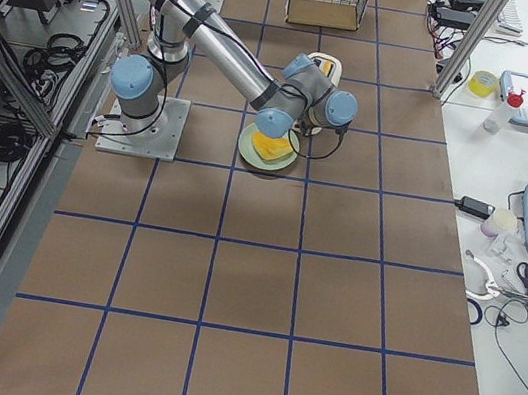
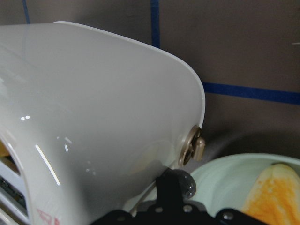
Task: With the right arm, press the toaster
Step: 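Press the toaster lever down with the right gripper, then lift the right gripper up and away from the toaster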
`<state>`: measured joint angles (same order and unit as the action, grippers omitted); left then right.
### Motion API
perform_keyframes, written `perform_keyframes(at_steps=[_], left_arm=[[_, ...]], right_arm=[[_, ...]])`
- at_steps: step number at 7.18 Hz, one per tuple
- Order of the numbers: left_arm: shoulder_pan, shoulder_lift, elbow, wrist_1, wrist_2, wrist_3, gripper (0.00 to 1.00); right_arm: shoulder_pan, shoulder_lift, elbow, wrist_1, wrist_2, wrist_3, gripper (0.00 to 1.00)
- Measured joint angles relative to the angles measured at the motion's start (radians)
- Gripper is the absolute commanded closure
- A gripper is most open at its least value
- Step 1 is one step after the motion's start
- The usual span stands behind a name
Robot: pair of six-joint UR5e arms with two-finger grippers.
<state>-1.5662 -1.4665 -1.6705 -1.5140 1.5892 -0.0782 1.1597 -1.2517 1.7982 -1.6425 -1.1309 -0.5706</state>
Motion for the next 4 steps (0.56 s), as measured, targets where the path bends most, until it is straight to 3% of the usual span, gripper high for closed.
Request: perform_keyframes(at_steps=[4], left_arm=[[0.000,0.000,0.000,0.000,0.000,0.000,0.00]], right_arm=[[0.015,-0.110,-0.098,0.030,-0.045,0.197,0.96]])
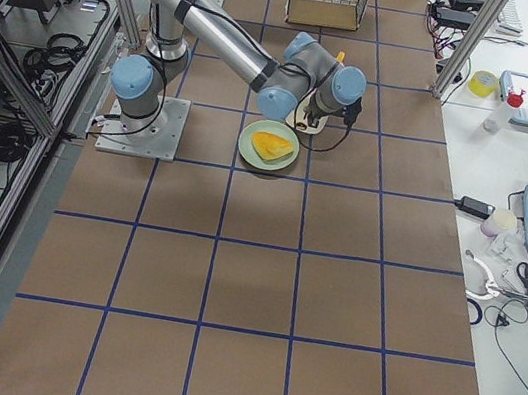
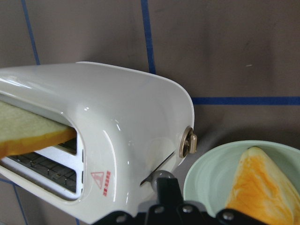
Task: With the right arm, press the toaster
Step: 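Lift the right gripper up and away from the toaster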
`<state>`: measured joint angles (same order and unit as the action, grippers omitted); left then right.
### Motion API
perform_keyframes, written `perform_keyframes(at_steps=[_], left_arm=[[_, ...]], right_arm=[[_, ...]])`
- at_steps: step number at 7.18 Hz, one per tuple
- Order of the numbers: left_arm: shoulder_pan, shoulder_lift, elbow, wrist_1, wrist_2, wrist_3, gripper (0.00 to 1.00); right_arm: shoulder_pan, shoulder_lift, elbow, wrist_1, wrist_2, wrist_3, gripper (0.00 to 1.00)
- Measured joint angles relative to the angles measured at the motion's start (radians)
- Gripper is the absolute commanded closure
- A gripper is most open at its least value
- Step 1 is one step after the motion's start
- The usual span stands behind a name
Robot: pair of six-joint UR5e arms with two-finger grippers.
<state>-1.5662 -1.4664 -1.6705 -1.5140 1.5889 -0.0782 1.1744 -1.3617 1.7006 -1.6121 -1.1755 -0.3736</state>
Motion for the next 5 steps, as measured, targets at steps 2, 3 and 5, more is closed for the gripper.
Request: perform_keyframes(at_steps=[2,3,5], left_arm=[[0.000,0.000,0.000,0.000,0.000,0.000,0.00],[0.000,0.000,0.000,0.000,0.000,0.000,0.00],[0.000,0.000,0.000,0.000,0.000,0.000,0.00]], right_arm=[[0.002,-0.094,-0.020,0.032,-0.051,0.068,0.33],[0.002,-0.145,-0.024,0.038,-0.103,0.088,0.00],[0.002,-0.214,-0.062,0.042,-0.227,0.102,0.00]])
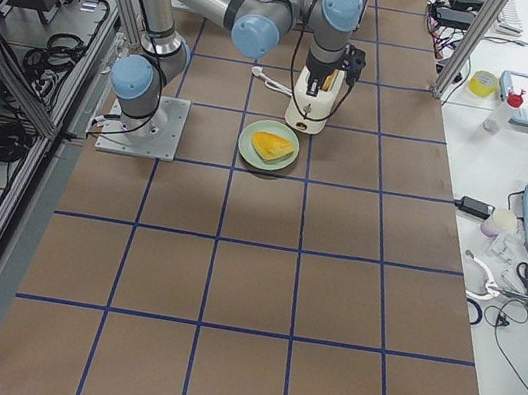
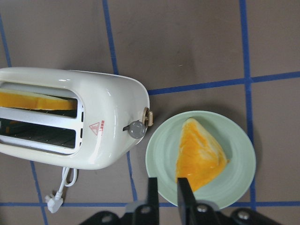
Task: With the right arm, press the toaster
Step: 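Lift the right gripper up and away from the toaster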
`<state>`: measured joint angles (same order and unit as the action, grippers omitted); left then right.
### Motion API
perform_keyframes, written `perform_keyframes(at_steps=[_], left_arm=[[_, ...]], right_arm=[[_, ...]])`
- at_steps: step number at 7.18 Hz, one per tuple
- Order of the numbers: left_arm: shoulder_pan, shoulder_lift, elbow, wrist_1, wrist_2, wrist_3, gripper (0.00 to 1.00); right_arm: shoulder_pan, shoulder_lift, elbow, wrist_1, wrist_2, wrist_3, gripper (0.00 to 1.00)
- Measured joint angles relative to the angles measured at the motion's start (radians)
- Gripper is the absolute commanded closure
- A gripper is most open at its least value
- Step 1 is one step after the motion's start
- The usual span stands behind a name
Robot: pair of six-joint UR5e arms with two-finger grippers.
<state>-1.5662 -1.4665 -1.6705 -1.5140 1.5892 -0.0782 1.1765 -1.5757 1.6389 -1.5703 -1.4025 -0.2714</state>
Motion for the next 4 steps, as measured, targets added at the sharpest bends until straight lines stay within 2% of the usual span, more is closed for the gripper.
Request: perform_keyframes(at_steps=[2,4], left_arm=[[0.000,0.000,0.000,0.000,0.000,0.000,0.00],[0.000,0.000,0.000,0.000,-0.001,0.000,0.00]], right_arm=[[0.015,-0.024,-0.057,0.015,-0.067,0.094,0.00],[0.055,-0.044,-0.081,0.021,-0.081,0.221,0.00]])
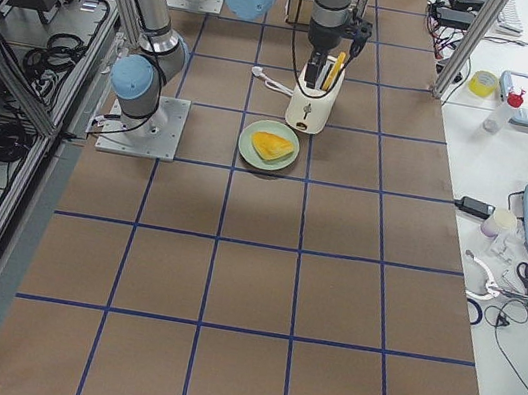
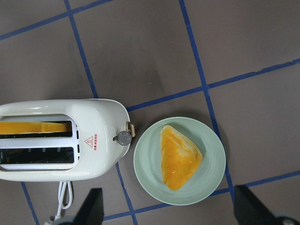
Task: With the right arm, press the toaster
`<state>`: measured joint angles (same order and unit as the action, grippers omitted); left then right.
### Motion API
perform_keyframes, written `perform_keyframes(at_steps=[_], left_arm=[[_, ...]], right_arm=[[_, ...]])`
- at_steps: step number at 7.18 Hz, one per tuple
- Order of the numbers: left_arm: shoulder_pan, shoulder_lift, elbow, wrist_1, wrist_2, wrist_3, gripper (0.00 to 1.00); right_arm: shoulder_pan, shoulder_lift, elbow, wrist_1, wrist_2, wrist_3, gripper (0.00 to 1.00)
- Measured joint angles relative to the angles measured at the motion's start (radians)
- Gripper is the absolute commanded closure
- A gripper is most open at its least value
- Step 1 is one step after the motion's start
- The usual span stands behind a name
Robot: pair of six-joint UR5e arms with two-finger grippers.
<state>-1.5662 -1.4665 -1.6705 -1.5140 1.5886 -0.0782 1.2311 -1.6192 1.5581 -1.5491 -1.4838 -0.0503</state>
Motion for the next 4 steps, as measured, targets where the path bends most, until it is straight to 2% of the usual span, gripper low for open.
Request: perform_keyframes(at_steps=[4], left_arm=[[0.000,0.000,0.000,0.000,0.000,0.000,0.00]], right_arm=[[0.210,-0.001,-0.005,-0.039,-0.052,0.237,0.00]])
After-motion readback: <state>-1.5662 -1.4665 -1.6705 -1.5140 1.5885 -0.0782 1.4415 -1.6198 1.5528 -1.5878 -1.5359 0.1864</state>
